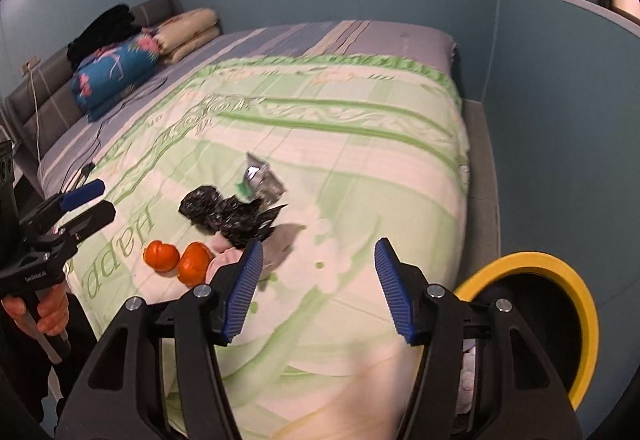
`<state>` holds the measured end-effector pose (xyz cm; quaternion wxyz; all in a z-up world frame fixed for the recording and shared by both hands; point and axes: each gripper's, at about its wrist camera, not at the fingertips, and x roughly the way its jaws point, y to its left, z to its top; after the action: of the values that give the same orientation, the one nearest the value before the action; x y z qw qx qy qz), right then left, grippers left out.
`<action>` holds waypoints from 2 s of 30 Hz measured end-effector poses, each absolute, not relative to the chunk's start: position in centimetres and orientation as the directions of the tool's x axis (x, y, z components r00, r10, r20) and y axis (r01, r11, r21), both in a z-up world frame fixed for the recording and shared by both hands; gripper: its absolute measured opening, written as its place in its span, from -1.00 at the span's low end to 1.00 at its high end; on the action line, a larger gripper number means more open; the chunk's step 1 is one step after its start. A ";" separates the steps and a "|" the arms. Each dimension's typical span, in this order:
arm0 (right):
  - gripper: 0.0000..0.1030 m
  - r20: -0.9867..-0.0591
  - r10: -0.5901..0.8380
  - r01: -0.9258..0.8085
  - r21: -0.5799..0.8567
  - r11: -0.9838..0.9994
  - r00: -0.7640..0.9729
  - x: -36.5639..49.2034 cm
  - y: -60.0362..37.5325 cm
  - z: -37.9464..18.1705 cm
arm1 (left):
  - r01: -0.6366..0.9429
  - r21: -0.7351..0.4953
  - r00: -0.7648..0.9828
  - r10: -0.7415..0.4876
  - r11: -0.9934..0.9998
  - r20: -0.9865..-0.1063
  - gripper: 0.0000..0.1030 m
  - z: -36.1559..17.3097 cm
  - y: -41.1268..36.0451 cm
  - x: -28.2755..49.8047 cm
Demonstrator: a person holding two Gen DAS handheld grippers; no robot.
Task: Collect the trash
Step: 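Move both tools back over the orange peels and pink cloth, then close the left tool on the orange peel while the right tool grasps the pink cloth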
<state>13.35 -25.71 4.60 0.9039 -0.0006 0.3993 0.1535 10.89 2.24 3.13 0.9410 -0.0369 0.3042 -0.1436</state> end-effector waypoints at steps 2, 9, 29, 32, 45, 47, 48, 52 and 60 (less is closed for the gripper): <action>0.07 -0.735 0.283 -0.292 0.121 0.949 0.616 13.7 -24.9 3.9 | 0.228 -0.148 0.776 -0.272 0.962 -0.570 0.64 2.6 3.4 10.8; 0.06 -0.794 0.297 -0.339 0.122 0.933 0.531 15.5 -20.6 0.7 | 0.190 -0.129 0.750 -0.229 0.973 -0.620 0.65 -0.2 6.7 11.1; 0.04 -0.894 0.311 -0.347 0.195 0.917 0.322 20.7 -14.9 -6.4 | 0.251 -0.129 0.648 -0.266 0.959 -0.714 0.66 -7.3 8.0 12.8; 0.04 -0.901 0.304 -0.341 0.192 0.920 0.310 21.2 -14.5 -7.1 | 0.262 -0.120 0.638 -0.265 0.958 -0.723 0.66 -7.9 7.8 13.1; -0.08 -0.901 0.343 -0.329 0.249 0.911 0.267 21.9 -14.7 -8.3 | 0.301 -0.092 0.603 -0.264 0.949 -0.753 0.65 -9.4 6.2 15.1; -0.08 -0.899 0.352 -0.326 0.261 0.909 0.261 21.9 -14.8 -8.5 | 0.306 -0.094 0.594 -0.268 0.947 -0.759 0.52 -9.8 6.1 15.2; -0.09 -0.899 0.353 -0.327 0.262 0.908 0.260 21.9 -14.9 -8.6 | 0.310 -0.095 0.588 -0.269 0.946 -0.763 0.44 -9.9 6.0 15.2; -0.26 -0.899 0.358 -0.333 0.267 0.904 0.252 21.7 -14.9 -8.8 | 0.314 -0.069 0.584 -0.250 0.947 -0.772 0.01 -10.4 5.7 15.3; -0.82 -0.895 0.358 -0.395 0.237 0.888 0.267 20.7 -14.0 -8.1 | 0.337 -0.074 0.578 -0.268 0.939 -0.771 -0.20 -10.5 5.4 14.9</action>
<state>20.67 -13.96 -8.11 0.7959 -0.0165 0.5572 0.2364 14.86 5.36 -10.49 0.8874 0.0402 0.4265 -0.1704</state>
